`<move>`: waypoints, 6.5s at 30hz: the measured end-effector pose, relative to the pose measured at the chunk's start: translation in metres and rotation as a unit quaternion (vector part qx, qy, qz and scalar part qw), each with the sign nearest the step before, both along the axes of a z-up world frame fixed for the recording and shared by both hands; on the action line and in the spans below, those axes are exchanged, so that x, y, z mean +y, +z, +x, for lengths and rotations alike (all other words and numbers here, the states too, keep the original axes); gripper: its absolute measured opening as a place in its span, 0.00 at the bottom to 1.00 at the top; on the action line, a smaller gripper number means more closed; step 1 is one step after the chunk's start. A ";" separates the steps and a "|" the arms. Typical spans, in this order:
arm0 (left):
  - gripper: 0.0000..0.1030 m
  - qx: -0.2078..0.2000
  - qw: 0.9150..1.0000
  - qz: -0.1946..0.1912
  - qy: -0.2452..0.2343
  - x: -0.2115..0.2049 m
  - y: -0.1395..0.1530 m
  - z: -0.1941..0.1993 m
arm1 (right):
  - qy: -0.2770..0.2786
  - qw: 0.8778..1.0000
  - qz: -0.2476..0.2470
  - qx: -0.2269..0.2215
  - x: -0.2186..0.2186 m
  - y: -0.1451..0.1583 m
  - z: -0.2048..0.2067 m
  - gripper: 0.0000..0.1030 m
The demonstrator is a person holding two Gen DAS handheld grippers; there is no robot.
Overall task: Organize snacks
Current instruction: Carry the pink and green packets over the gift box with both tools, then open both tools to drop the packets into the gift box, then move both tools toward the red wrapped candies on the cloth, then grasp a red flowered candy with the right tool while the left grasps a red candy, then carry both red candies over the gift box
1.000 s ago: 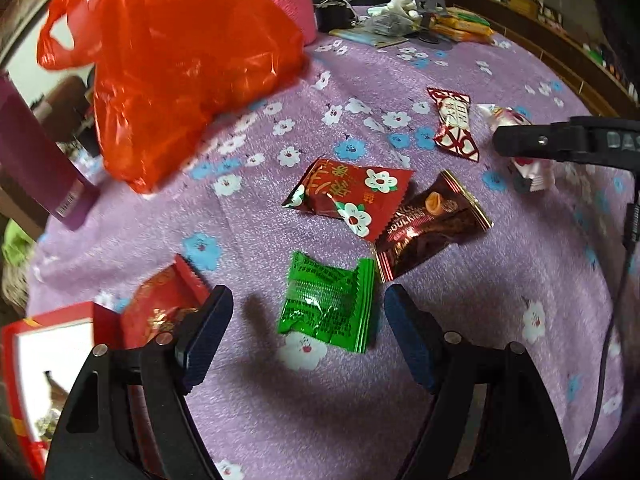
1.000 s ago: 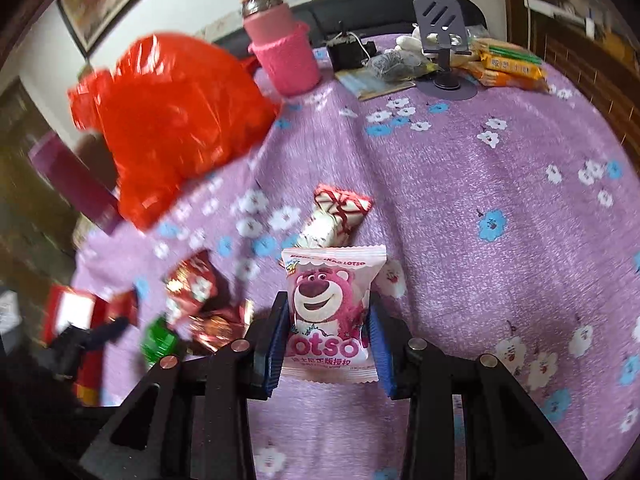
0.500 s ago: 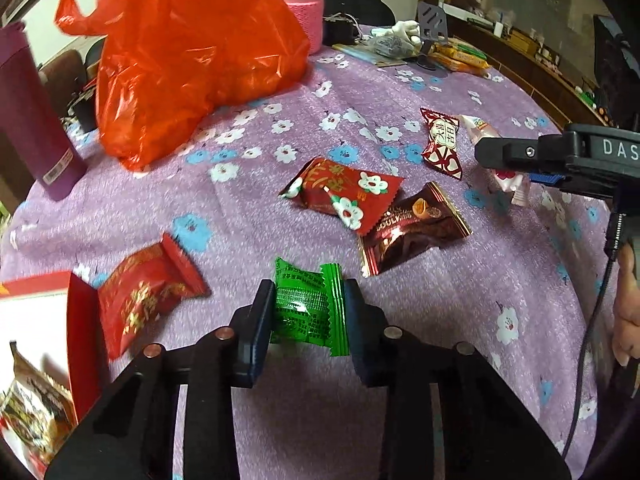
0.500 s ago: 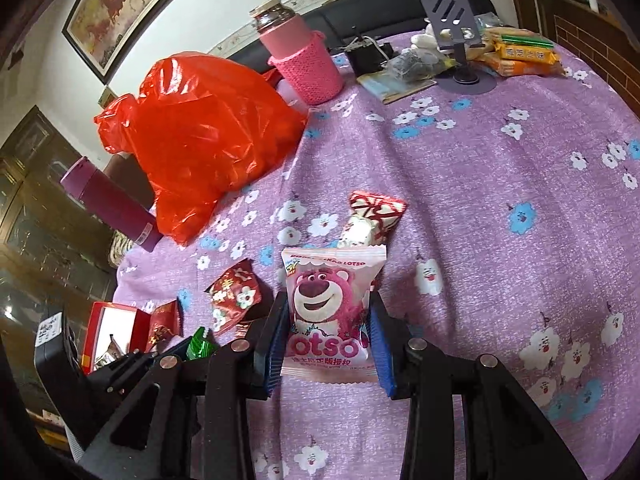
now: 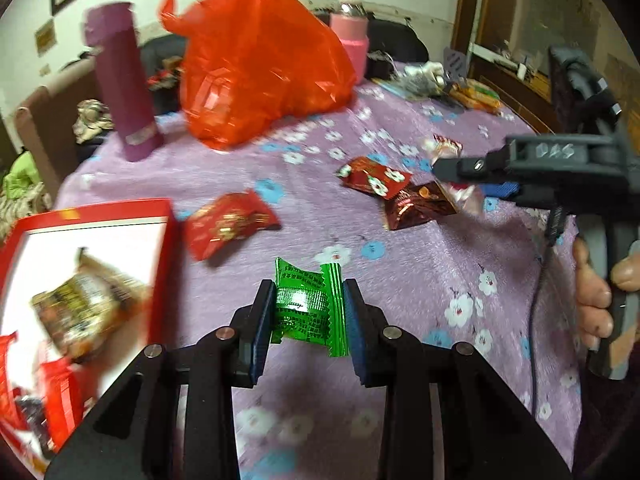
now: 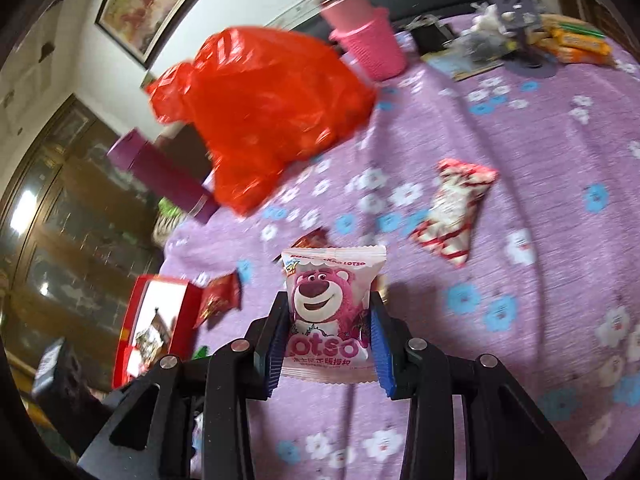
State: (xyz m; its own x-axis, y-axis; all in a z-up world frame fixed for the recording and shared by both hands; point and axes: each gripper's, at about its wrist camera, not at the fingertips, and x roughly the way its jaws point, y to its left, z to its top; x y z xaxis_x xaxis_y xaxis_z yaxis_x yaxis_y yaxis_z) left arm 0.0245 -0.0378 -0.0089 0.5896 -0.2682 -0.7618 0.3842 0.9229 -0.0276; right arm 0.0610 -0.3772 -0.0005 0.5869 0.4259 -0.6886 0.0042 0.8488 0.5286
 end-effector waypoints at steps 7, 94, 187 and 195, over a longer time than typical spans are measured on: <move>0.30 -0.043 0.997 0.007 0.071 0.057 0.030 -0.020 | 0.048 0.999 -0.005 -0.006 0.034 -0.002 -0.004 0.37; 0.79 -0.077 0.985 0.149 0.051 0.029 0.024 0.052 | -0.037 0.999 0.015 0.023 0.009 -0.009 0.034 0.63; 0.34 -0.104 0.975 0.086 0.175 0.103 0.049 -0.008 | 0.117 0.992 0.033 -0.042 0.124 0.007 0.023 0.44; 0.34 -0.123 0.968 0.074 0.207 0.141 0.059 -0.021 | 0.141 0.987 0.073 -0.039 0.147 0.013 0.014 0.44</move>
State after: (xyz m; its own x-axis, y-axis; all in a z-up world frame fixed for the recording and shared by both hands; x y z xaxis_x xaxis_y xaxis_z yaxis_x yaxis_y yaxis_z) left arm 0.0040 0.1035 0.0503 0.7916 0.1305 -0.5969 -0.0402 0.9859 0.1622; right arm 0.0746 -0.2301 0.0124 0.4796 0.6713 -0.5652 -0.2658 0.7249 0.6355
